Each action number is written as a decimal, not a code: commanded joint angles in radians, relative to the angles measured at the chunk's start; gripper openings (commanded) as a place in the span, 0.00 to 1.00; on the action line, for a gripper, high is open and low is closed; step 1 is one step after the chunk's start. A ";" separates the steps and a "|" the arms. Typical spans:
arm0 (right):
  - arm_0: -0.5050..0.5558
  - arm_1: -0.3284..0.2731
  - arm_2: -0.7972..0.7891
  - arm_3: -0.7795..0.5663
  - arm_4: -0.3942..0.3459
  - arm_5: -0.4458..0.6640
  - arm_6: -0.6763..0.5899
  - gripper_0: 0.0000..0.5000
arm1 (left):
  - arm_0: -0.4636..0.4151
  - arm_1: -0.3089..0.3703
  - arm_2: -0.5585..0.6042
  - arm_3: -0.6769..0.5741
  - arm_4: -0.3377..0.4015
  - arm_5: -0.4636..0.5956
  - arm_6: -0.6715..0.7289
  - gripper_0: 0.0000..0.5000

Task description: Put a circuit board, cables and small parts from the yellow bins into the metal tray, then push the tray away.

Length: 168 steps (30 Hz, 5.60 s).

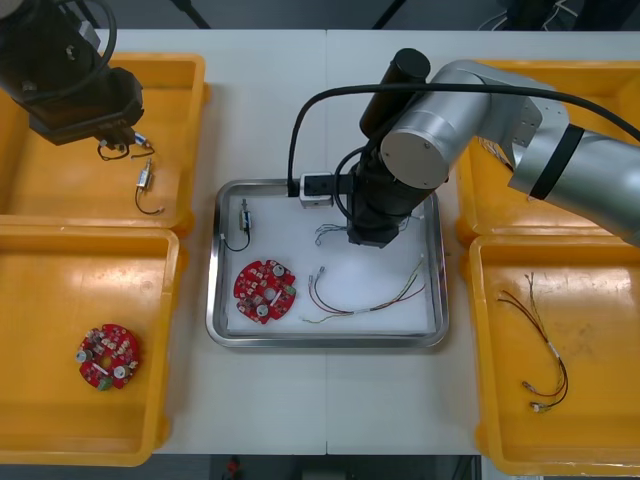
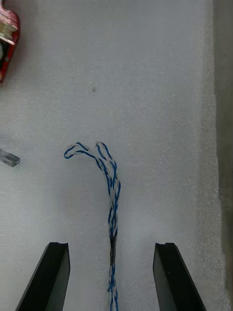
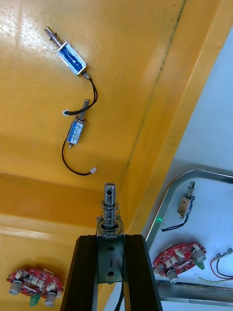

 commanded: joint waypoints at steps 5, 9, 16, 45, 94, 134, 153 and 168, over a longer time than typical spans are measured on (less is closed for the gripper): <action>-0.005 -0.067 -0.183 -0.146 -0.020 0.225 -0.043 1.00 | -0.048 0.042 0.022 -0.027 0.000 0.009 0.062 0.00; -0.005 -0.091 -0.258 -0.162 -0.072 0.300 -0.057 1.00 | -0.048 0.042 0.022 -0.027 0.000 0.009 0.062 0.00; 0.067 -0.149 -0.441 -0.219 -0.135 0.384 -0.206 1.00 | -0.048 0.042 0.022 -0.027 0.000 0.009 0.062 0.00; 0.578 -0.373 -1.038 -0.508 0.015 0.633 -0.925 1.00 | -0.048 0.042 0.022 -0.027 0.000 0.009 0.062 0.00; 0.829 -0.338 -1.269 -0.506 0.060 0.651 -1.031 1.00 | -0.013 0.031 0.005 -0.020 -0.027 0.019 0.061 0.00; 0.829 -0.338 -1.271 -0.506 0.060 0.650 -1.030 1.00 | -0.016 -0.352 -0.182 -0.109 -0.270 -0.009 0.365 0.00; 0.829 -0.338 -1.271 -0.506 0.060 0.650 -1.030 1.00 | 0.050 -0.429 -0.328 -0.069 -0.412 -0.142 0.432 0.00; 0.829 -0.338 -1.271 -0.506 0.060 0.650 -1.030 1.00 | 0.050 -0.444 -0.374 -0.030 -0.405 -0.184 0.474 0.00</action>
